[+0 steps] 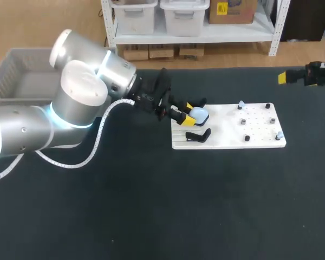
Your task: Pick up each earbud case from the left stands, insert the matching earbuds, close the lid, and place the case in the box.
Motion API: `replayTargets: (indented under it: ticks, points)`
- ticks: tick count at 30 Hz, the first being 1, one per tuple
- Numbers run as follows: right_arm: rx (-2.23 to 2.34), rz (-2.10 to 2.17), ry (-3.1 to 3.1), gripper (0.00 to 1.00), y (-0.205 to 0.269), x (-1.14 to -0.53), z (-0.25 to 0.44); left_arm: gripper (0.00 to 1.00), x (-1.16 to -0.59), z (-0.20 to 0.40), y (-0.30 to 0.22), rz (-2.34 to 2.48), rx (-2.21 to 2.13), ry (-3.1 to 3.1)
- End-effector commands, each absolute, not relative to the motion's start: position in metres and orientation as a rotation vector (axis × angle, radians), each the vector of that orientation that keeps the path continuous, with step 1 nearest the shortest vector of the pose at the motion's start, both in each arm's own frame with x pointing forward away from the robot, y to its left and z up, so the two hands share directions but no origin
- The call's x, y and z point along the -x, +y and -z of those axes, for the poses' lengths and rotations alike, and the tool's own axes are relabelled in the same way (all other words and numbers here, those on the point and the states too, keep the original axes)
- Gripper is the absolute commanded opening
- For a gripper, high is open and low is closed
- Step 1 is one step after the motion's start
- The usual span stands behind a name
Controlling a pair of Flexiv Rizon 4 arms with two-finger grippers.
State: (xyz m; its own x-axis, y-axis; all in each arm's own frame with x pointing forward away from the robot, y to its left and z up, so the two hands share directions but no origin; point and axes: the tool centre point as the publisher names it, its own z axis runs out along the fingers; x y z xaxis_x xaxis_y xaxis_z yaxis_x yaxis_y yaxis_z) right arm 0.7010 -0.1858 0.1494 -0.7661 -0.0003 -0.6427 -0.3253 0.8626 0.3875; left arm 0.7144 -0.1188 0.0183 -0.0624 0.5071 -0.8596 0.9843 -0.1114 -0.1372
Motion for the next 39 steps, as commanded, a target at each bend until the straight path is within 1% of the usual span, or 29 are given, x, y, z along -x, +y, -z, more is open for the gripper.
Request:
replayTargets:
  ticks: [1,3,4,5,9,11,15,21,26,33,39]
  points:
    - [0.235,-0.643,2.372,1.0,-0.186,-0.701,-0.15,0.29,-0.714,-0.017,-0.12,1.104,-1.658,1.598]
    - [0.235,-0.643,2.372,1.0,-0.186,-0.701,-0.15,0.25,-0.714,-0.016,-0.12,1.105,-1.661,1.597]
    - [0.235,-0.643,2.372,1.0,-0.186,-0.701,-0.15,0.18,-0.714,-0.016,-0.12,1.106,-1.663,1.597]
    - [0.235,-0.643,2.372,1.0,-0.186,-0.701,-0.15,0.15,-0.714,-0.016,-0.12,1.105,-1.663,1.596]
    - [0.235,-0.643,2.372,1.0,-0.186,-0.701,-0.15,0.14,-0.713,-0.018,-0.12,1.103,-1.664,1.589]
    - [0.235,-0.643,2.372,1.0,-0.186,-0.701,-0.15,0.07,-0.712,-0.021,-0.119,1.098,-1.662,1.583]
    - [0.235,-0.643,2.372,1.0,-0.186,-0.701,-0.15,0.0,-0.71,-0.03,-0.115,1.067,-1.655,1.572]
    - [0.235,-0.643,2.372,1.0,-0.186,-0.701,-0.15,0.0,-0.706,-0.056,-0.105,1.045,-1.594,1.517]
    - [0.235,-0.643,2.372,1.0,-0.186,-0.701,-0.15,0.0,-0.703,-0.085,-0.098,1.144,-1.49,1.403]
    - [0.235,-0.643,2.372,1.0,-0.186,-0.701,-0.15,0.0,-0.695,-0.123,-0.099,1.206,-1.46,1.269]
    - [0.235,-0.643,2.372,1.0,-0.186,-0.701,-0.15,0.0,-0.69,-0.135,-0.102,1.212,-1.475,1.229]
